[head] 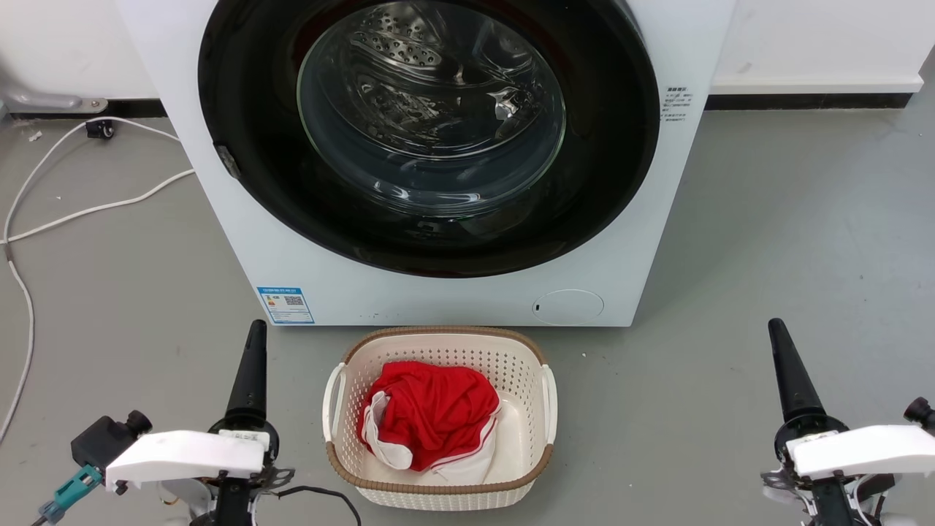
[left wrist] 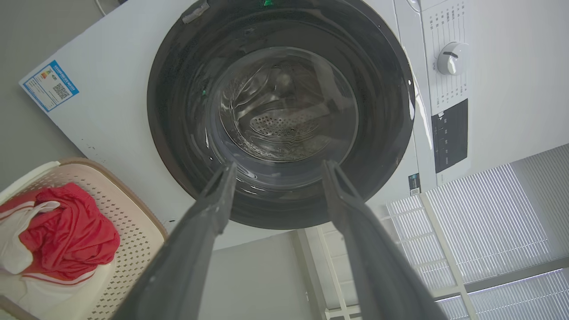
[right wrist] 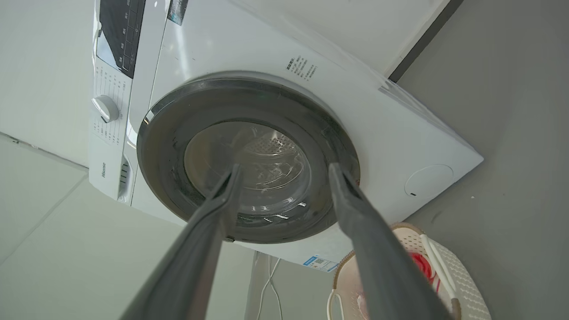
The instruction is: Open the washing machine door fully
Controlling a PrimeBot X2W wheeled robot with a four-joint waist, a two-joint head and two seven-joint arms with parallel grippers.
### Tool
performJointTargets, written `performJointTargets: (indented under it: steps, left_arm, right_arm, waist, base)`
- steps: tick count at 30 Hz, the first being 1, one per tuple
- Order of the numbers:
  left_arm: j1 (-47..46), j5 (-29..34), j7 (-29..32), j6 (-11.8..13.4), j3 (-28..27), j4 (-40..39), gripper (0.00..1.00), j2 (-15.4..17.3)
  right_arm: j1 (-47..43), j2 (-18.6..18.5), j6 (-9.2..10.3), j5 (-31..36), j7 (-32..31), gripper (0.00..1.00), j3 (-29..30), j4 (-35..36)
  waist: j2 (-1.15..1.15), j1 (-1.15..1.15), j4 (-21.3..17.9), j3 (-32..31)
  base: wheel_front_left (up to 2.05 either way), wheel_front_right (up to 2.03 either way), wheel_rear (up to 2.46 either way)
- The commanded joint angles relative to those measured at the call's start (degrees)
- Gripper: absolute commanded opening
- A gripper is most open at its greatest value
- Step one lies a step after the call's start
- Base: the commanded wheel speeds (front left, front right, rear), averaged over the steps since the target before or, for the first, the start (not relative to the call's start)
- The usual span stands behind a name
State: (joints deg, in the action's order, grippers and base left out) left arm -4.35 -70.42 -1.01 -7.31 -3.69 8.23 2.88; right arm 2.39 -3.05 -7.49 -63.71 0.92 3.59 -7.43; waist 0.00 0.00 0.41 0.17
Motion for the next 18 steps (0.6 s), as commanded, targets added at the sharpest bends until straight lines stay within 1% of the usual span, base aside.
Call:
performJointTargets:
  steps: [1, 8, 9, 18]
  left_arm:
    - [-0.45, 3.11, -0.68, -0.09, 0.51, -1.58, 1.0, 0.18]
    - [0.19, 11.99, -2.12, 0.59, 2.47, -3.0, 1.0, 0.16]
    - [0.34, 15.35, -2.72, 0.71, 3.15, -3.35, 1.0, 0.16]
    - [0.78, 22.57, -4.22, 1.27, 4.27, -4.13, 1.0, 0.14]
  right_arm:
    - [0.6, -0.09, 0.0, 3.41, 0.62, 1.0, -0.33, 1.77]
    - [-0.23, -0.06, 0.0, 12.64, 2.09, 1.0, -1.26, 3.02]
    - [-0.56, -0.05, 0.0, 16.06, 2.69, 1.0, -1.71, 3.54]
    - [-1.29, -0.02, 0.0, 23.26, 4.21, 1.0, -1.92, 4.3]
  waist:
    - [0.0, 0.0, 0.02, 0.02]
    - [0.0, 0.0, 0.2, 0.03]
    - [0.0, 0.0, 0.3, 0.02]
    - [0.0, 0.0, 0.42, -0.09]
  base:
    - [0.0, 0.0, 0.0]
    - [0.0, 0.0, 0.0]
    - [0.0, 0.0, 0.0]
    - [0.0, 0.0, 0.0]
